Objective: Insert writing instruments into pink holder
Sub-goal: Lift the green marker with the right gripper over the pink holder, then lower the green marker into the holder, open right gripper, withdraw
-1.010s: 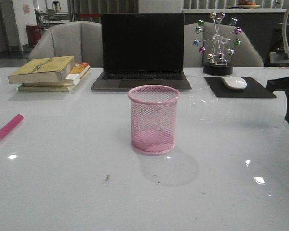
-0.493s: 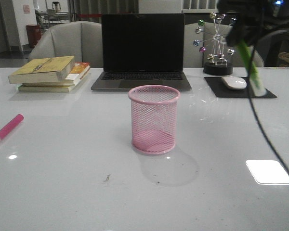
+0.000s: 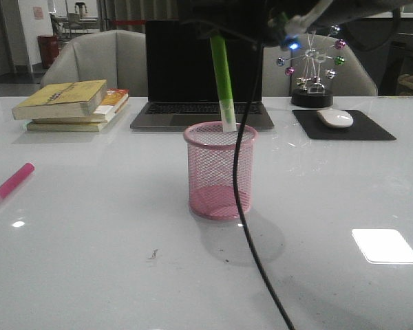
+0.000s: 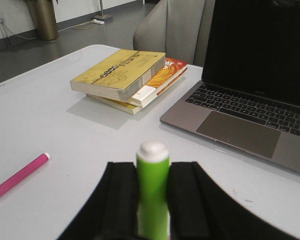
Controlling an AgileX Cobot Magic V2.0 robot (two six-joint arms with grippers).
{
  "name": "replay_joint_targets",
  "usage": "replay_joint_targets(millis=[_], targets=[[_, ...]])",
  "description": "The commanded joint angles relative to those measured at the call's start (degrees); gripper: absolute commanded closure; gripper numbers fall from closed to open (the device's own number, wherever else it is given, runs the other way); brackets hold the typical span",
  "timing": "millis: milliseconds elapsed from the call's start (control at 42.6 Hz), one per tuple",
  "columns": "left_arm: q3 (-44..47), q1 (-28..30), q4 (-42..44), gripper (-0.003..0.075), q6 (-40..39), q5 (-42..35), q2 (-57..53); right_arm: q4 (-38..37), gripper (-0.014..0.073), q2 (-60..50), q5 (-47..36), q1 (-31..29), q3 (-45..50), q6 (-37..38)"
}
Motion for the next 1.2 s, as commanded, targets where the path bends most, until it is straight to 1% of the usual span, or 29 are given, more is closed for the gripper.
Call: replay_joint_targets(millis=[0,305,352,470,540,587,681,752,845,939,1080,1174], targets=[[-1.69,-0.4,-0.61,0.0245,-0.07,-4.28,0.07,-0.38,0.0411,0.53,-8.77,0.02,-1.26,-0.62],[-1.69,-0.4,-0.61,0.0245,-0.07,-4.28,0.07,-0.38,0.04,9.2,-17.57,-0.09,-1.26,-0.62],[-1.69,-0.4,-0.61,0.0245,-0.07,-4.28,0.07,-0.38,0.0374,10.0,-17.84,-0.09,-1.26,-0.62],[-1.69,-0.4,-0.61,0.0245,-0.07,-4.28,0.07,-0.38,0.0195,10.86,-17.76,-0.09,-1.26,-0.62],[-1.69,-0.4,-0.61,0.0245,-0.07,-4.28,0.07,-0.38,0.011,10.78,-18.12,-0.09,-1.26,-0.62],[-1.69,-0.4,-0.61,0.0245,-0.07,-4.28,0.07,-0.38,0.0082,10.35,-18.67,-0.15,-1.26,-0.62],[-1.69,-0.4,-0.61,0.0245,-0.07,-4.28,0.07,-0.38,0.0085,7.83,-17.87,-0.15,-1.26,-0.67],[-1.69,-0.4,-0.61,0.0245,-0.07,-4.28,0.07,-0.38,0.0085,4.29,-14.74,-0.15,-1.26,-0.67],[-1.69,-0.4,-0.61,0.0245,-0.07,-4.28,0.07,-0.38,0.0085,-2.54,-6.5,-0.15,-1.26,-0.67],[-1.69,-0.4,-0.61,0.0245,-0.07,-4.28,0.07,-0.55,0.0085,-10.29,4.56,-0.35,-1.26,-1.21],[-1.69,-0.4,-0.61,0.0245,-0.07,-4.28,0.07,-2.27,0.0085,-20.87,22.02,-0.34,-1.26,-8.47],[-1.69,-0.4,-0.61,0.0245,-0.07,-4.28,0.07,-2.31,0.0085,-27.01,33.07,-0.34,-1.26,-9.6]])
